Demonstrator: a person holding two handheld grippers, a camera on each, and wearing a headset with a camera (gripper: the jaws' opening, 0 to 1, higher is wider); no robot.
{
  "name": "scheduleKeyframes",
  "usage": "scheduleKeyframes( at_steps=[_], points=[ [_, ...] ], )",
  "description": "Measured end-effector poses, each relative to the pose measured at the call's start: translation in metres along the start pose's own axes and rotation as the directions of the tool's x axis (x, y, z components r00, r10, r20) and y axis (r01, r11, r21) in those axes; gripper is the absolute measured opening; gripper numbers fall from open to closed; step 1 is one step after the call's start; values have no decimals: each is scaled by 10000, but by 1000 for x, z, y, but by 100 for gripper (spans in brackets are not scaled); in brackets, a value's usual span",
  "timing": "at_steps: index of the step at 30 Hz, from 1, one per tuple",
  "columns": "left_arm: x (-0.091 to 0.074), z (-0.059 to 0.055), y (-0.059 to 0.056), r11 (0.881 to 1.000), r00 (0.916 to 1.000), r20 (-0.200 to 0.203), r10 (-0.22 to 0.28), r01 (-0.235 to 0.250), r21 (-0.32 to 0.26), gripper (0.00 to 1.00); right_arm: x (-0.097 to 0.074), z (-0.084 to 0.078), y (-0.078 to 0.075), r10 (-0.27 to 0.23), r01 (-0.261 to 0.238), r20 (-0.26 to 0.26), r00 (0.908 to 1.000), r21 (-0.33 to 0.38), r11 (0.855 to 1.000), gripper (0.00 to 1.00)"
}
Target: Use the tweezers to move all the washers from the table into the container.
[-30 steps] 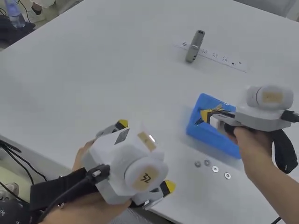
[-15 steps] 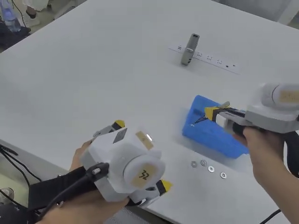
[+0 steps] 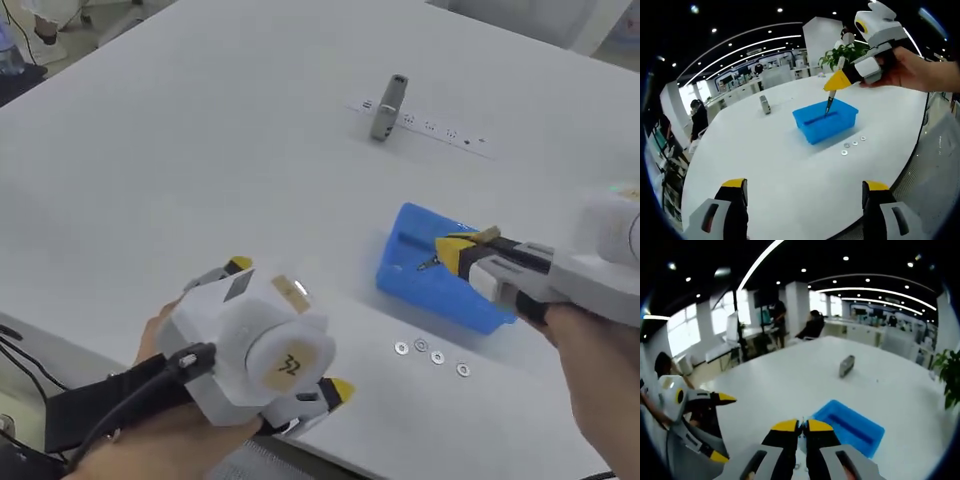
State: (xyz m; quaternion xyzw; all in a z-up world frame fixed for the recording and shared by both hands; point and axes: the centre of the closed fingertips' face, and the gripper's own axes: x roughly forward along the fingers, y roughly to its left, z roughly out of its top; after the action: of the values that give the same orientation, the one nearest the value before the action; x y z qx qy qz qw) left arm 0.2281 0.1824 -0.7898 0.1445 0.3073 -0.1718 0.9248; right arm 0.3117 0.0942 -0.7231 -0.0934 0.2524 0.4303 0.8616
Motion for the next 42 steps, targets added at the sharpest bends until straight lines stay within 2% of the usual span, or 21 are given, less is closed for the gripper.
scheduleKeyframes(
  at_steps=[6, 11, 15, 22, 32, 42],
  points=[
    [0, -1, 0, 10000, 10000, -67, 15, -15, 72, 97, -3, -25, 10, 91, -93, -532, 9985, -31, 10000, 2],
    [1, -2, 0, 9999, 9999, -105, 30, -29, 130, 97, 3, -43, 6, 150, -136, -941, 9955, 151, 9998, 2],
    [1, -2, 1, 9999, 9999, -139, 73, -71, 140, 97, 10, -61, 3, 261, -226, -1431, 9894, 262, 9994, 2],
    [1, -3, 0, 9995, 9997, -229, 114, -107, 288, 97, 17, -77, -3, 179, -123, -1868, 9822, 310, 9994, 2],
    [2, -4, 0, 9995, 9995, -288, 109, -100, 306, 96, 23, -85, -8, 98, -81, -2112, 9774, 87, 9999, 2],
    [2, -5, -1, 9993, 9994, -324, 79, -68, 363, 96, 24, -85, -5, -48, 98, -1979, 9802, 243, 9997, 3]
  ],
)
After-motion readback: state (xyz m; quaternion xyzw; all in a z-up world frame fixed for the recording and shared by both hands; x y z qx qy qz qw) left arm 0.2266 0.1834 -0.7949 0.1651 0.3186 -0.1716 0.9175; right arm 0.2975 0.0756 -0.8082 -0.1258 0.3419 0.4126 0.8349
